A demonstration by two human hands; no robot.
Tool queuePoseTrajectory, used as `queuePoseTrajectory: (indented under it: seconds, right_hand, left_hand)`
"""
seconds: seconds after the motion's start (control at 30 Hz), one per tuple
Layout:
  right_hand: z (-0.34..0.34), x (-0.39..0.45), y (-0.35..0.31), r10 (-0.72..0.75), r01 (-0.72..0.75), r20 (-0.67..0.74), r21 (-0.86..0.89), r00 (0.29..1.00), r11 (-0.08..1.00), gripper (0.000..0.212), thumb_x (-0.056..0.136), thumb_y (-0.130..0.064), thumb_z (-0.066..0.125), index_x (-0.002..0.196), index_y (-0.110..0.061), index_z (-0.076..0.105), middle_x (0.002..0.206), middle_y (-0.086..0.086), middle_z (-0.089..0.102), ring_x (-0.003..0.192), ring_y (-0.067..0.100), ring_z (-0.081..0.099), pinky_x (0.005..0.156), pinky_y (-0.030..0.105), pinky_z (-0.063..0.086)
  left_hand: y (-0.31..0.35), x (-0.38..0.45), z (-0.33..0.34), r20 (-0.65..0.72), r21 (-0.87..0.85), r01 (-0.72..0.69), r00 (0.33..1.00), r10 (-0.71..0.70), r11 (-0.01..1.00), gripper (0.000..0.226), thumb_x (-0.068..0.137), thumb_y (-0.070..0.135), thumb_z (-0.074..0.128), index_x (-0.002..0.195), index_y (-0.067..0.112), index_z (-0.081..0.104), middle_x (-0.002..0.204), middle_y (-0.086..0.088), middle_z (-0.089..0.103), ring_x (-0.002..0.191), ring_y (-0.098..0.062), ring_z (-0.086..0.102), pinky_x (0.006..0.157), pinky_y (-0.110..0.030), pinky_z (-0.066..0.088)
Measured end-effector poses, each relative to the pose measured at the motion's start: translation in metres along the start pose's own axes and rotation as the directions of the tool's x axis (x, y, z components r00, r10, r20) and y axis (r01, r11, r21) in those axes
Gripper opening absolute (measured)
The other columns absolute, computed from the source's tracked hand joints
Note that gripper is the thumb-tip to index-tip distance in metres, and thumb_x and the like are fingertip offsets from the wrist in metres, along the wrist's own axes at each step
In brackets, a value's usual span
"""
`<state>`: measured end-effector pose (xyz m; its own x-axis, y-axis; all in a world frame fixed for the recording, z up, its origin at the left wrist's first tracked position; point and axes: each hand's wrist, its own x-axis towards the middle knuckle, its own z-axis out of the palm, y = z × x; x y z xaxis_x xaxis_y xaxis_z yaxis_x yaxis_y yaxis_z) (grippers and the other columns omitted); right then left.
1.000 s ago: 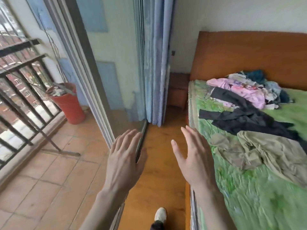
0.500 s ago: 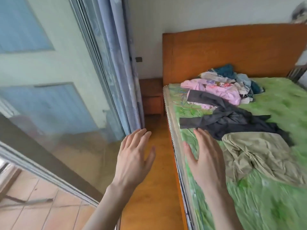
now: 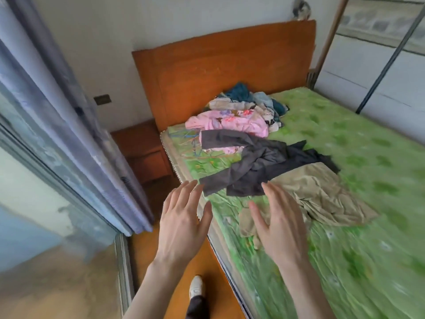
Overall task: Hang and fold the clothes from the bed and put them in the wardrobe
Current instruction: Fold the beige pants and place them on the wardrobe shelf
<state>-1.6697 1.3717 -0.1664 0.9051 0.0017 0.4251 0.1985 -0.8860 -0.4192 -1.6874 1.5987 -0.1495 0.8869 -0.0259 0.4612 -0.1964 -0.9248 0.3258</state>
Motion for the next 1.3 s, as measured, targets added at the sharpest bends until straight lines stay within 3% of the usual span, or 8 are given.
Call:
queuePoseTrajectory:
  seconds: [0.23,0.63,0.93,1.3]
  right_hand:
    - [0.03,0.08,0.008,0.22,-0.225,-0.054,-0.108,0.974,0.968,0.064,0.103,-0.058,0.043,0.147,-0.013,0.053,0.149,0.005,0.056,0.139,0.023,0.051,0.113,0.041,0.044]
    - [0.032,0.155,0.035,0.437,-0.498,-0.268,-0.237,0.859,0.834,0.053,0.101,-0.05,0.05,0.142,-0.016,0.058,0.146,0.009,0.057,0.133,0.033,0.054,0.108,0.053,0.046]
    - [0.021,0.138,0.097,0.581,-0.683,-0.375,-0.252,0.722,0.686,0.06,0.101,-0.054,0.05,0.144,-0.011,0.057,0.147,0.01,0.058,0.137,0.031,0.053,0.11,0.053,0.046]
    - [0.036,0.144,0.212,0.714,-0.794,-0.372,-0.126,0.593,0.595,0.068,0.1,-0.06,0.045,0.145,-0.01,0.056,0.146,0.012,0.059,0.136,0.032,0.055,0.11,0.052,0.047]
  left_hand:
    - [-0.032,0.124,0.062,0.083,-0.135,-0.188,0.976,0.2,0.973,0.044,0.105,0.039,0.047,0.138,0.014,0.061,0.141,-0.004,0.061,0.133,-0.03,0.055,0.108,-0.046,0.047]
    - [-0.02,0.266,0.169,0.072,-0.385,-0.485,0.832,0.55,0.785,0.041,0.104,0.034,0.052,0.132,0.008,0.067,0.136,-0.007,0.065,0.132,-0.028,0.056,0.111,-0.049,0.046]
    - [0.044,0.302,0.231,0.07,-0.447,-0.581,0.735,0.674,0.68,0.044,0.103,0.035,0.052,0.134,0.008,0.066,0.138,-0.008,0.065,0.134,-0.029,0.057,0.111,-0.051,0.047]
    - [0.11,0.327,0.329,0.109,-0.45,-0.603,0.695,0.71,0.659,0.042,0.103,0.031,0.054,0.135,0.006,0.066,0.141,-0.01,0.064,0.136,-0.031,0.056,0.113,-0.051,0.044]
